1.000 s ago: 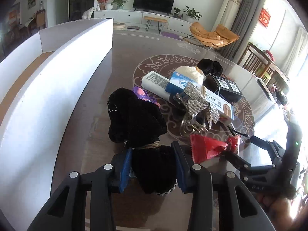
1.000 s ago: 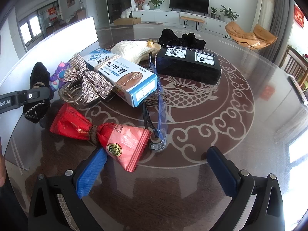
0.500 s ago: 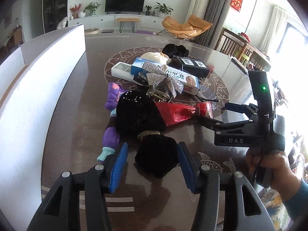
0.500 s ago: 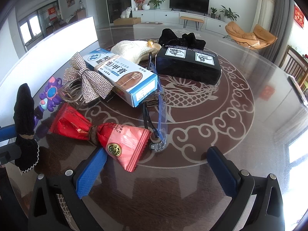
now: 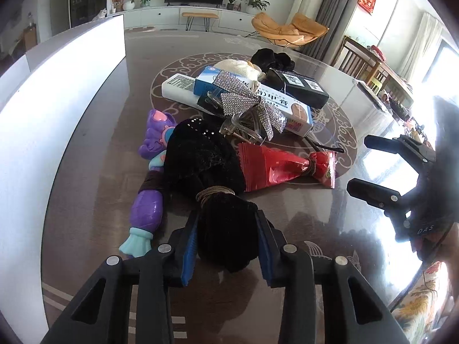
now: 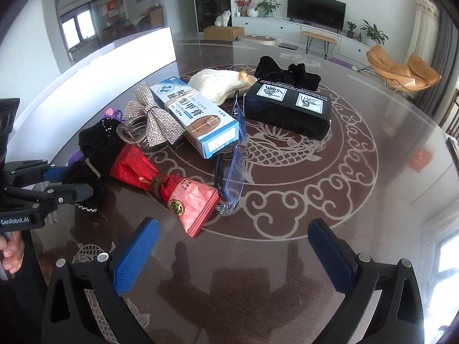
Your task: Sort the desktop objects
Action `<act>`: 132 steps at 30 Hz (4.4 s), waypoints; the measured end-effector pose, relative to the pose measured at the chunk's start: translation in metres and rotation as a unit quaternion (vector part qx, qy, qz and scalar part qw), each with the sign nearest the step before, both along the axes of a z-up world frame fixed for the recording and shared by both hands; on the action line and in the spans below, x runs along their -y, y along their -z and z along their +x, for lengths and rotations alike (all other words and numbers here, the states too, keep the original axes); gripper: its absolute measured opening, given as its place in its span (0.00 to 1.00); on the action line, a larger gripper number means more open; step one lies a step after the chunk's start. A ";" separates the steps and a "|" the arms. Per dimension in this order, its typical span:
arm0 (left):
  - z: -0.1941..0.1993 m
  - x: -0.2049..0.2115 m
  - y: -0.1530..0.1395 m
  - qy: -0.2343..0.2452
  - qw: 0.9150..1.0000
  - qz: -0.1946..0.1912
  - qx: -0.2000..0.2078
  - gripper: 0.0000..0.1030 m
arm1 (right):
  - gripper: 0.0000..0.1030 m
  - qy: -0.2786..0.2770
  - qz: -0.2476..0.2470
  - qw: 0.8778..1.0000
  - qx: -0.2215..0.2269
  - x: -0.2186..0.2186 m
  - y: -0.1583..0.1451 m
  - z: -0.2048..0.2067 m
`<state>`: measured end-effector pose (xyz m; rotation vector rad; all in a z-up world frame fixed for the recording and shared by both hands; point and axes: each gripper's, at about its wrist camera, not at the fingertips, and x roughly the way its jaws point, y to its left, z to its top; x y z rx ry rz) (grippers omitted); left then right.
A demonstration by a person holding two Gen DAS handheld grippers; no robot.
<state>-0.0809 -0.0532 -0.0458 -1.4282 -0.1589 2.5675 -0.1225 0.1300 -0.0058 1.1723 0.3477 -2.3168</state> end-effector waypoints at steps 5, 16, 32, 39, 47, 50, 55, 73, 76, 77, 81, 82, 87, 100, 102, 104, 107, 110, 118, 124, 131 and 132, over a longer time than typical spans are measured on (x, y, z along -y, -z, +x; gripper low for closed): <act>0.006 0.007 -0.001 0.031 0.999 0.011 0.029 0.31 | 0.96 -0.162 0.022 0.986 -0.003 0.048 -0.022 -0.003; 0.023 0.002 0.000 0.059 0.997 -0.024 0.050 0.53 | 0.26 -0.252 0.107 0.958 0.086 0.107 0.010 -0.014; 0.055 0.023 -0.078 0.011 0.998 0.028 -0.058 0.29 | 0.18 -0.146 0.072 0.979 0.122 0.067 -0.044 -0.005; 0.073 0.135 -0.138 -0.095 0.990 0.014 -0.102 0.29 | 0.13 -0.194 0.043 0.978 0.063 0.152 -0.121 -0.005; 0.112 0.238 -0.143 -0.190 0.977 0.013 -0.095 0.29 | 0.15 -0.260 0.012 0.965 0.037 0.277 -0.167 0.012; 0.134 0.242 -0.142 -0.189 0.976 0.015 -0.105 0.29 | 0.56 -0.263 0.022 0.964 0.038 0.276 -0.153 0.015; 0.150 0.234 -0.139 -0.187 0.974 0.042 -0.119 0.29 | 0.64 -0.293 0.089 0.952 0.013 0.229 -0.089 0.035; 0.151 0.244 -0.124 -0.197 0.973 0.044 -0.108 0.29 | 0.17 -0.243 0.008 0.970 0.025 0.229 -0.094 0.019; 0.139 0.255 -0.124 -0.201 0.973 0.046 -0.102 0.29 | 0.17 -0.247 -0.048 0.967 0.032 0.253 -0.141 0.024; 0.134 0.260 -0.123 -0.203 0.973 0.044 -0.096 0.29 | 0.17 -0.252 -0.065 0.965 0.035 0.266 -0.154 0.026; 0.108 0.279 -0.113 -0.210 0.976 0.019 -0.060 0.30 | 0.17 -0.270 -0.094 0.957 0.043 0.336 -0.174 0.038; 0.102 0.283 -0.108 -0.213 0.976 0.012 -0.047 0.31 | 0.18 -0.269 -0.090 0.958 0.047 0.355 -0.169 0.039; 0.079 0.306 -0.079 -0.253 0.967 -0.036 0.018 0.61 | 0.39 -0.219 -0.050 0.968 0.110 0.416 -0.111 0.019; 0.116 0.158 -0.139 -0.109 0.988 0.022 -0.111 0.93 | 1.00 -0.133 -0.148 0.980 0.014 0.247 -0.112 0.028; 0.117 0.108 -0.134 -0.059 0.991 0.036 -0.113 0.98 | 1.00 -0.096 -0.124 0.988 -0.015 0.194 -0.098 0.034; 0.109 0.062 -0.113 -0.032 0.995 0.043 -0.087 0.98 | 1.00 -0.054 -0.088 0.994 -0.029 0.141 -0.074 0.038; 0.082 0.013 -0.068 -0.027 0.999 0.029 -0.033 0.98 | 1.00 0.022 -0.023 0.999 -0.023 0.064 -0.034 0.036; 0.057 -0.018 -0.030 -0.029 0.999 0.022 0.000 0.97 | 1.00 0.090 0.009 0.996 0.017 0.006 -0.005 0.026; 0.026 -0.056 0.008 -0.028 0.999 -0.038 0.019 0.96 | 1.00 0.149 0.010 0.989 0.008 -0.041 0.026 0.030; 0.017 -0.054 0.013 -0.049 0.996 -0.078 -0.020 0.97 | 1.00 0.152 0.010 0.988 0.005 -0.034 0.027 0.030; 0.017 -0.054 0.016 -0.054 0.994 -0.092 -0.030 1.00 | 1.00 0.152 0.010 0.988 0.005 -0.031 0.028 0.027; 0.018 -0.054 0.016 -0.055 0.994 -0.092 -0.031 1.00 | 1.00 0.152 0.009 0.988 0.004 -0.031 0.028 0.027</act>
